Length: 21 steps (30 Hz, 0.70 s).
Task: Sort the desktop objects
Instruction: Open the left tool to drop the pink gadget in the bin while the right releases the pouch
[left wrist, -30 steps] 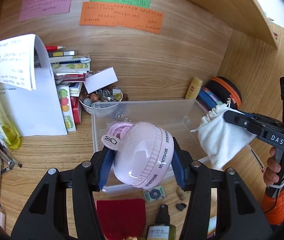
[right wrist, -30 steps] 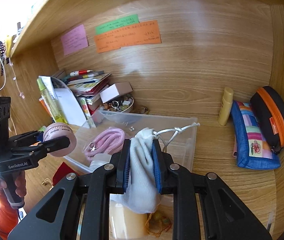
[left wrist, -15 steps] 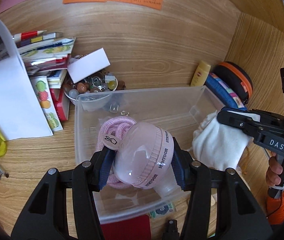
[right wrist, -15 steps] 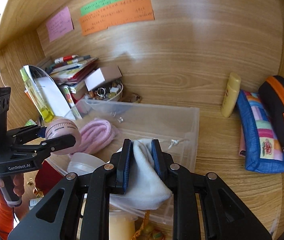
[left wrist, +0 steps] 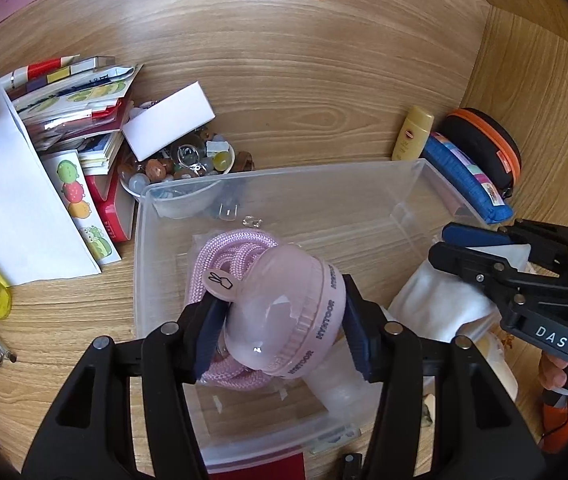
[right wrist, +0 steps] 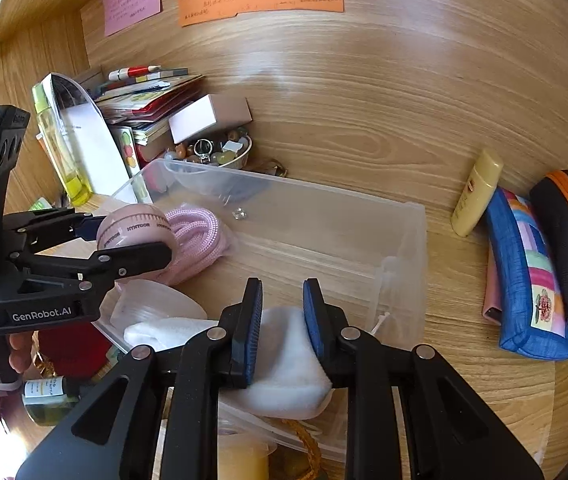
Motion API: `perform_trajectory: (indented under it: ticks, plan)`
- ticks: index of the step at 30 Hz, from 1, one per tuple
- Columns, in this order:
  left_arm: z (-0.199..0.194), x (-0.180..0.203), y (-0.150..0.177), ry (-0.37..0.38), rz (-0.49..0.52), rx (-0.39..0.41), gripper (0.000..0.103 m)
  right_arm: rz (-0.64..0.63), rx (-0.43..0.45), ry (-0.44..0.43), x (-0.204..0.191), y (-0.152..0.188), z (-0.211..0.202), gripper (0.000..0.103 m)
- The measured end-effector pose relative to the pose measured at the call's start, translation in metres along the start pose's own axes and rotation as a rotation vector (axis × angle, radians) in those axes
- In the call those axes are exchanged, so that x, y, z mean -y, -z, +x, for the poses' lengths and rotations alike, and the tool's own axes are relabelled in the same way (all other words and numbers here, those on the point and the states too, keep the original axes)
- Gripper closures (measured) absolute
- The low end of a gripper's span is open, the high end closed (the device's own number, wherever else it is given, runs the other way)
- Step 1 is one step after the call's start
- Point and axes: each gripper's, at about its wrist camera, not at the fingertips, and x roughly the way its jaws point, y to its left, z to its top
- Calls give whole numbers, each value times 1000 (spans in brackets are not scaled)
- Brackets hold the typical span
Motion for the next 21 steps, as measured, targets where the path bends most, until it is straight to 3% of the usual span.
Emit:
perform_trajectory:
  ticks: [1, 3, 11, 13, 17, 21]
  plan:
    - [-1, 0, 0, -1, 1, 4, 46, 4, 1, 2, 1, -1, -1, 78]
    - [-6, 1, -1, -2, 4, 13, 44, 12, 7, -5, 3, -1, -6, 64]
    - [-36, 4, -4, -27, 25, 80, 29, 5, 90, 23, 0, -4, -40, 38]
    - [-46, 5, -3, -35, 28, 96, 27, 2, 111, 37, 0, -4, -50, 34]
    - [-66, 5, 3, -41, 29, 119, 12, 18, 146, 54, 4, -2, -71, 26]
    - [-84, 4, 14, -69, 30, 142, 11, 38, 170, 79, 8, 5, -89, 24]
